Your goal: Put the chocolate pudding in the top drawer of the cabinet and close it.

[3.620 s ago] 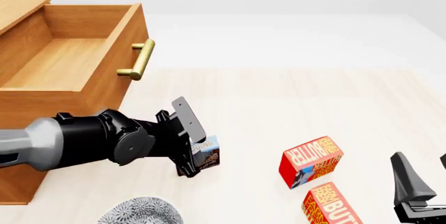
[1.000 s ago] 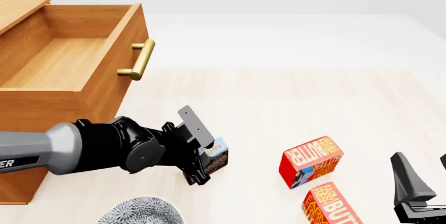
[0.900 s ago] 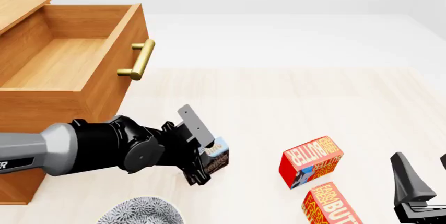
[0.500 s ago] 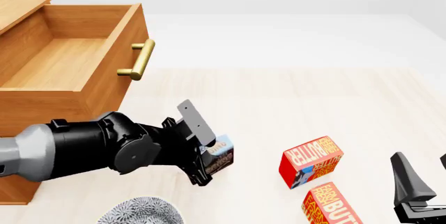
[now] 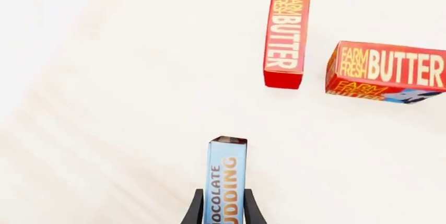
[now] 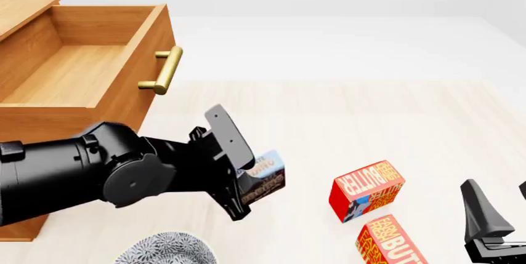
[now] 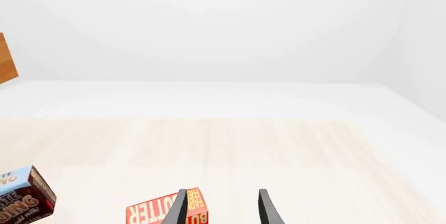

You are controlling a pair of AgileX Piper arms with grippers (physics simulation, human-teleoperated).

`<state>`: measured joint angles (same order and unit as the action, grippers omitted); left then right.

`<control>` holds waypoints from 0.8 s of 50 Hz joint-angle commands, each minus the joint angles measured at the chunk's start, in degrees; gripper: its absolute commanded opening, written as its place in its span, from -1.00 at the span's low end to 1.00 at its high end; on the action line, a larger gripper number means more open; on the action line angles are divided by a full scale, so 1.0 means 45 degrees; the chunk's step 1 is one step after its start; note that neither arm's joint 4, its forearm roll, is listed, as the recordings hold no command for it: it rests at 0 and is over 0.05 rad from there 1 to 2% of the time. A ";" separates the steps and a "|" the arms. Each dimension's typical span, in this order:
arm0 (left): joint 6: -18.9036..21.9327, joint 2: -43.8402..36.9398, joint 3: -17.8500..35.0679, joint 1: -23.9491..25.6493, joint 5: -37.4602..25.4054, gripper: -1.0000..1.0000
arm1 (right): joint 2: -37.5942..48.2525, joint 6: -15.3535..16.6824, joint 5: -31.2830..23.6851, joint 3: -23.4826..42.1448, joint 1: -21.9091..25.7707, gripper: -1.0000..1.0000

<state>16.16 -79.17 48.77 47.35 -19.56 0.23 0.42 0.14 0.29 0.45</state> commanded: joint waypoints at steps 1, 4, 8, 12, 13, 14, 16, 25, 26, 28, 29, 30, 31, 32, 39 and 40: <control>0.0548 0.0834 0.0141 0.0291 -0.0482 -1.00 | 0.0001 0.0002 0.0007 -0.0005 0.0002 1.00; 0.0543 0.0994 0.0242 0.0335 -0.0634 -1.00 | 0.0000 0.0010 0.0009 -0.0004 0.0001 1.00; 0.0643 0.1244 0.0299 0.0389 -0.0777 -1.00 | 0.0001 -0.0002 0.0011 -0.0012 0.0000 1.00; 0.0712 0.1526 0.0488 0.0423 -0.1047 -1.00 | -0.0001 0.0003 0.0014 -0.0015 0.0002 1.00; 0.0712 0.1526 0.0488 0.0423 -0.1048 -1.00 | -0.0001 0.0003 0.0014 -0.0015 0.0002 1.00; 0.0706 0.1602 0.0554 0.0500 -0.1126 -1.00 | 0.0000 -0.0005 0.0011 -0.0015 0.0001 1.00; 0.0851 0.1745 0.0534 0.0493 -0.1183 -1.00 | -0.0003 -0.0001 0.0013 -0.0017 0.0002 1.00; 0.1128 0.2219 0.0525 0.0514 -0.1394 -1.00 | -0.0017 -0.0007 0.0001 -0.0021 0.0001 1.00; 0.1211 0.2326 0.0552 0.0498 -0.1453 -1.00 | -0.0023 0.0055 0.0028 -0.0021 0.0009 1.00; 0.1229 0.2446 0.0706 0.0509 -0.1639 -1.00 | -0.0016 0.0001 0.0006 -0.0023 0.0003 1.00; 0.1293 0.2528 0.0743 0.0474 -0.1706 -1.00 | -0.0017 0.0000 0.0005 -0.0023 0.0003 1.00; 0.1342 0.2625 0.0804 0.0489 -0.1785 -1.00 | -0.0018 -0.0001 0.0004 -0.0024 0.0002 1.00; 0.1475 0.2773 0.0828 0.0431 -0.1867 -1.00 | -0.0018 -0.0008 0.0001 -0.0024 0.0002 1.00; 0.1560 0.2866 0.0826 0.0412 -0.1890 -1.00 | -0.0019 -0.0007 0.0001 -0.0025 0.0002 1.00; 0.1734 0.3287 0.0998 0.0400 -0.2178 -1.00 | -0.0024 0.0003 0.0002 -0.0025 0.0003 1.00; 0.1787 0.3352 0.1025 0.0416 -0.2214 -1.00 | -0.0023 -0.0007 -0.0003 -0.0025 0.0003 1.00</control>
<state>21.94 -66.96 52.20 49.21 -27.62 0.15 0.42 0.15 0.19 0.47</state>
